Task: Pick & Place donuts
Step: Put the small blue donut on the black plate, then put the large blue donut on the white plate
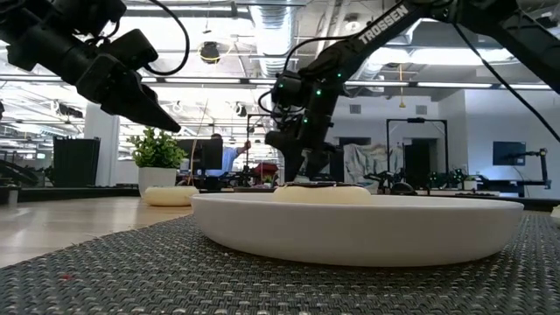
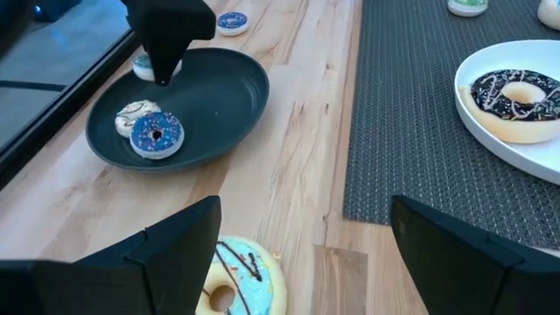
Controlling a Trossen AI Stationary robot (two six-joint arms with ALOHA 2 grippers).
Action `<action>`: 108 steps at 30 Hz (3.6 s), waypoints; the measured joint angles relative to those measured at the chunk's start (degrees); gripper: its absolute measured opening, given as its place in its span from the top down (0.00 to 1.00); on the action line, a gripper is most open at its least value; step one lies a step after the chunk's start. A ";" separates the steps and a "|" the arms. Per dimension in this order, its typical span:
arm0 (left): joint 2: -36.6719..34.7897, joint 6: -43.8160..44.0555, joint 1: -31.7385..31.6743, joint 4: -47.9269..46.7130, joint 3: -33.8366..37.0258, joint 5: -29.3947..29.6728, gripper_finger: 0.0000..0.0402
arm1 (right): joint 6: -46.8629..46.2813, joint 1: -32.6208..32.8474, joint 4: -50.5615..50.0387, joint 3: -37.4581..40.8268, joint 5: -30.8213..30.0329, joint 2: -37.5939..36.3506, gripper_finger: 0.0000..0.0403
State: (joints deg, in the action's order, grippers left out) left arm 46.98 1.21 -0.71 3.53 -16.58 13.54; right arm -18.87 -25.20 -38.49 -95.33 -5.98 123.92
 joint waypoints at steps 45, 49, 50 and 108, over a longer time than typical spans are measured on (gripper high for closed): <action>0.00 4.66 -0.02 0.24 0.00 1.08 0.19 | -9.89 21.09 11.22 61.86 1.23 -69.78 0.47; 0.00 6.05 -0.02 0.46 -0.59 3.83 0.19 | -15.08 24.02 14.43 69.20 -1.01 -76.15 0.48; 0.00 6.07 0.00 0.44 -0.89 4.56 0.19 | -16.22 24.44 14.49 70.46 -2.31 -76.88 0.48; 38.12 16.92 -17.39 -25.19 -21.24 1.73 0.31 | -16.65 25.08 20.93 75.01 -8.92 -62.79 0.48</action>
State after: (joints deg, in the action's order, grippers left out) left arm 85.10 18.13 -18.10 -21.66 -37.82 15.27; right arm -35.53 -0.12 -17.56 -20.32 -14.90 61.12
